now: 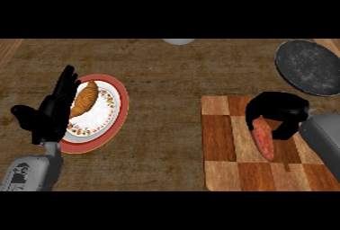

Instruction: Pick the sweet potato from the cutting board and place it in the pan

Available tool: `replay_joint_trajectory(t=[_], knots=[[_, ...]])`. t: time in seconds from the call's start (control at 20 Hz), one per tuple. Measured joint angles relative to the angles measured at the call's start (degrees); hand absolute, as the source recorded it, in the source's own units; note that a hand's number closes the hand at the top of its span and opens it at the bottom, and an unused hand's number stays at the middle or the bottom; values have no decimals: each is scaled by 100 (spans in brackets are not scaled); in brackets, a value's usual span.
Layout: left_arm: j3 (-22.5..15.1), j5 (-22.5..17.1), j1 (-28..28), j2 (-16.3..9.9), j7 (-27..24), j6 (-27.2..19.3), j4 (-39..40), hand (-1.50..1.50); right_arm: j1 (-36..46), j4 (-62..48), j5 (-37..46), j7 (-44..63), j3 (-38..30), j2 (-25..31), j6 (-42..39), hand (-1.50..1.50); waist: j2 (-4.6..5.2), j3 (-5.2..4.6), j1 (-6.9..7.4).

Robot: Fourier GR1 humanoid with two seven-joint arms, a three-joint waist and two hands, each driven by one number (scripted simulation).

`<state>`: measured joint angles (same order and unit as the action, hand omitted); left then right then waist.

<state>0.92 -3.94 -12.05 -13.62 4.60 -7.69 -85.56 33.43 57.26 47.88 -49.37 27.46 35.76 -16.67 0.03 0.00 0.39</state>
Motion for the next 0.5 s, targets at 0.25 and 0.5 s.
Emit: replay_joint_trajectory(t=[0.25, 0.5], knots=[[33, 125, -52, 94, -140, 2, 214, 0, -84, -38, 168, -171, -116, -59, 144, 150, -6, -6, -17], [138, 71, -34, -9, -120, 80, 179, 0, -27, -347, 129, 1675, -551, -579, -361, 150, -60, -56, -66]])
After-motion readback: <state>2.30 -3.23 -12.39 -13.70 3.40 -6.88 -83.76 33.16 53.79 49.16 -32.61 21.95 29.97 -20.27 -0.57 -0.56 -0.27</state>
